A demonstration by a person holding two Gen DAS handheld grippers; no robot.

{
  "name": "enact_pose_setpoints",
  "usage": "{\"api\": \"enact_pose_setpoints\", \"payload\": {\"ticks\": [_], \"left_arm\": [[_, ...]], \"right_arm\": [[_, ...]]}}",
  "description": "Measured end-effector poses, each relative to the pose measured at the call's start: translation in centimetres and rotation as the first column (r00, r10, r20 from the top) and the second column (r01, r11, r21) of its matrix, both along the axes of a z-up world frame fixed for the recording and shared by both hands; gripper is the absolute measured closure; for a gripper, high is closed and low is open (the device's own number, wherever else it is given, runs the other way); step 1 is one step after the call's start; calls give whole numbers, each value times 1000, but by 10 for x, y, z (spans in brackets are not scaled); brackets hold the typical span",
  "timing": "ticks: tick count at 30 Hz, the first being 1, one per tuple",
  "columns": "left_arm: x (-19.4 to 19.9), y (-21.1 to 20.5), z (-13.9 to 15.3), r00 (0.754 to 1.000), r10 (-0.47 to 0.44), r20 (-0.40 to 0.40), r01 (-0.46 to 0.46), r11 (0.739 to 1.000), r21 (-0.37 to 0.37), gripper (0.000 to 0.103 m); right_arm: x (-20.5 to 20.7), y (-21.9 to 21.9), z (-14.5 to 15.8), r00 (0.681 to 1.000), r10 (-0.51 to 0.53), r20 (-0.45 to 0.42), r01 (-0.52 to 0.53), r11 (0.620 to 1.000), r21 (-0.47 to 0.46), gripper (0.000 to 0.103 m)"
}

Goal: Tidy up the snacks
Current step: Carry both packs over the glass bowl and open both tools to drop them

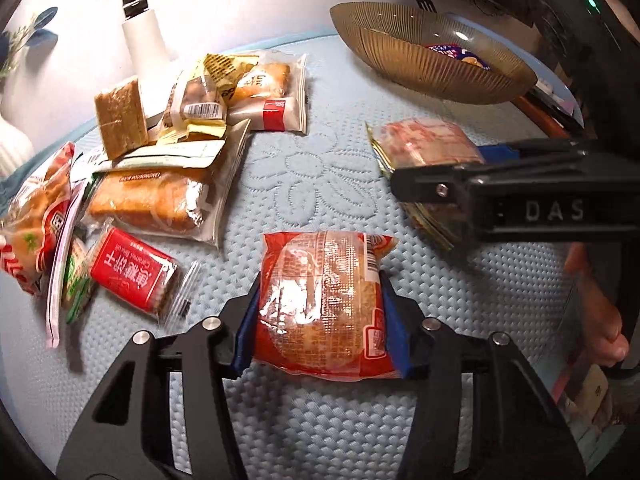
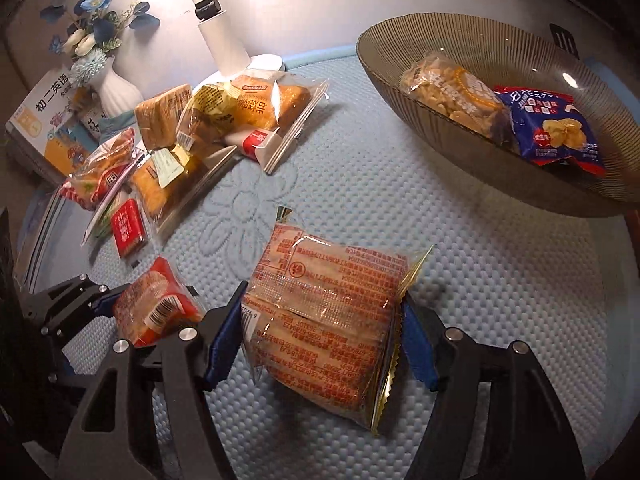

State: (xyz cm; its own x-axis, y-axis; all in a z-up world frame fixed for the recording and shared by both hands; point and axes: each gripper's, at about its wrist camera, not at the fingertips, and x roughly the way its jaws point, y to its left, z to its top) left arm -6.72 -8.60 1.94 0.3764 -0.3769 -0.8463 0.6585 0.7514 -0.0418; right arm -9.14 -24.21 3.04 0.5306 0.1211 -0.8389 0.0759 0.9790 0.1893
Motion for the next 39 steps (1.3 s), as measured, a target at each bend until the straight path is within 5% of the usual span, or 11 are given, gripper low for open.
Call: {"api": "enact_pose_setpoints", "payload": {"ticks": [10,17,25,32,34,35,36,37,39], "left_arm": [[-33,17,10,994,113,-5,-112,985,-128,55],[-37,-18,49,994,81,71,-69,985,-159,56],[-1,-83,105,990,-4,138,36,973,-230,56],[61,-145,127,988,-12,156,54,961,-270,56],[75,-158,131,987,-3,158,48,958,-281,55],[82,-164,132,988,-5,154,50,957,-286,54],[87,-168,132,989,-7,150,51,956,-290,41],[92,-170,131,989,3,151,42,956,-291,15],[96,-169,129,986,31,163,20,953,-302,10]], "right_arm": [[-53,-17,12,999,16,30,-15,999,-32,37],[-70,-53,64,990,-26,140,33,998,-54,37],[-37,-115,124,941,-169,294,195,979,-60,37],[13,-163,136,903,-293,313,310,951,-3,36],[24,-173,133,902,-308,303,317,948,18,26],[28,-178,129,903,-322,283,326,945,34,22],[29,-181,127,904,-328,274,326,944,55,22],[28,-184,124,906,-329,266,321,944,74,23],[23,-184,119,908,-332,256,321,943,88,23]]}}
